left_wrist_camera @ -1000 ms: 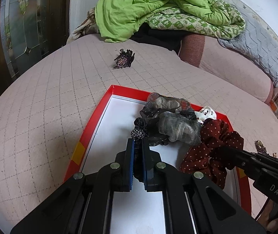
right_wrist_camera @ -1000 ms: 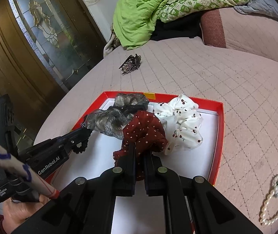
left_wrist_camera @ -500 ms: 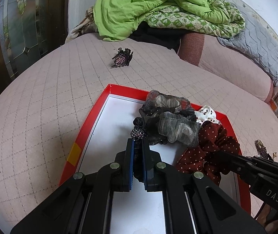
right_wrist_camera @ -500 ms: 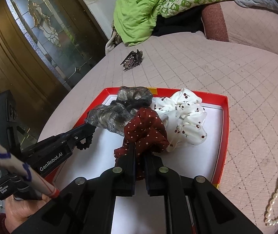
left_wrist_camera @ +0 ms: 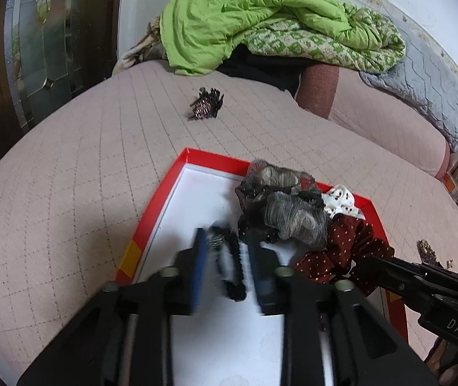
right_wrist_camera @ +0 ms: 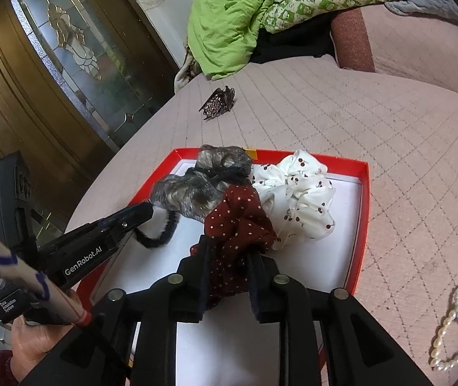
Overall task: Organize jewelry
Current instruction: 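Move both tools back toward the pearl bracelets and gold chain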
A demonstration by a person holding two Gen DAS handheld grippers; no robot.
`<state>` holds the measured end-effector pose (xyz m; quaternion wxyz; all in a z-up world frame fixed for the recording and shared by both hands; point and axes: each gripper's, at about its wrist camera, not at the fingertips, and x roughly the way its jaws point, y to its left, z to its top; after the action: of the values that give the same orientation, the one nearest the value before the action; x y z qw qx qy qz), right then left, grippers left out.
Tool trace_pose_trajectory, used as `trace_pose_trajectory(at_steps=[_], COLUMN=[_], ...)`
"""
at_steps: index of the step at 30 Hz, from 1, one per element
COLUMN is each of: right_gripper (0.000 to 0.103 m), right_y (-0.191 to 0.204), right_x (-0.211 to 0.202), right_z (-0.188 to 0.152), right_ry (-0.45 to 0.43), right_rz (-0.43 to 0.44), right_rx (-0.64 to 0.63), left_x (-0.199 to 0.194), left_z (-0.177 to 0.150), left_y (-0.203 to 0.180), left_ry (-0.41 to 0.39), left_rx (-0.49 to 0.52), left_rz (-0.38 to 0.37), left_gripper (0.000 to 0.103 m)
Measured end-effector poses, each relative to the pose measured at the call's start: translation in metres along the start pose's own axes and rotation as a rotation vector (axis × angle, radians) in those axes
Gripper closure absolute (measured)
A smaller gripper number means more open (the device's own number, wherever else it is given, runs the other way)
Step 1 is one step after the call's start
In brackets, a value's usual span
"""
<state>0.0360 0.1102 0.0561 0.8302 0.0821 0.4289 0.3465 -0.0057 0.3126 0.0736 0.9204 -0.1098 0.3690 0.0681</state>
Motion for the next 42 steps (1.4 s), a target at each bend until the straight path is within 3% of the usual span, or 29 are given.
trace_pose_trajectory(at_steps=[14, 22, 25, 30, 38, 42], right_gripper=[0.078, 0.077, 0.077, 0.075, 0.074, 0.074], right_y=[-0.003, -0.022, -0.036, -0.07, -0.146, -0.175], right_x=[-0.026, -0.054, -0.073, -0.116, -0.19, -0.216], right_z=[0.006, 0.008, 0.005, -0.005, -0.036, -0.048], right_ry=[-0.064, -0.125, -0.157, -0.224, -0.326, -0.344], right_rz=[0.014, 0.0, -0.021, -0.078, -0.198, -0.265], right_rx=[0.01, 0.042, 0.063, 0.114, 0.278, 0.313], left_x=[-0.014, -0.033, -0.045, -0.066, -0.079, -0.064], left_z=[0.005, 0.003, -0.002, -0.008, -0.027, -0.045], left_y=[-0.006, -0.039, -0.065, -0.118, -0.206, -0.24], left_ry=[-0.068, -0.137, -0.167, -0.179, -0.1, -0.014], left_rx=[-0.002, 0.05, 0.123, 0.216, 0.323, 0.365], left_rz=[-0.001, -0.056, -0.072, -0.165, -0.337, -0.4], left_gripper=[0.07, 0.066, 0.066, 0.061, 0.06, 0.06])
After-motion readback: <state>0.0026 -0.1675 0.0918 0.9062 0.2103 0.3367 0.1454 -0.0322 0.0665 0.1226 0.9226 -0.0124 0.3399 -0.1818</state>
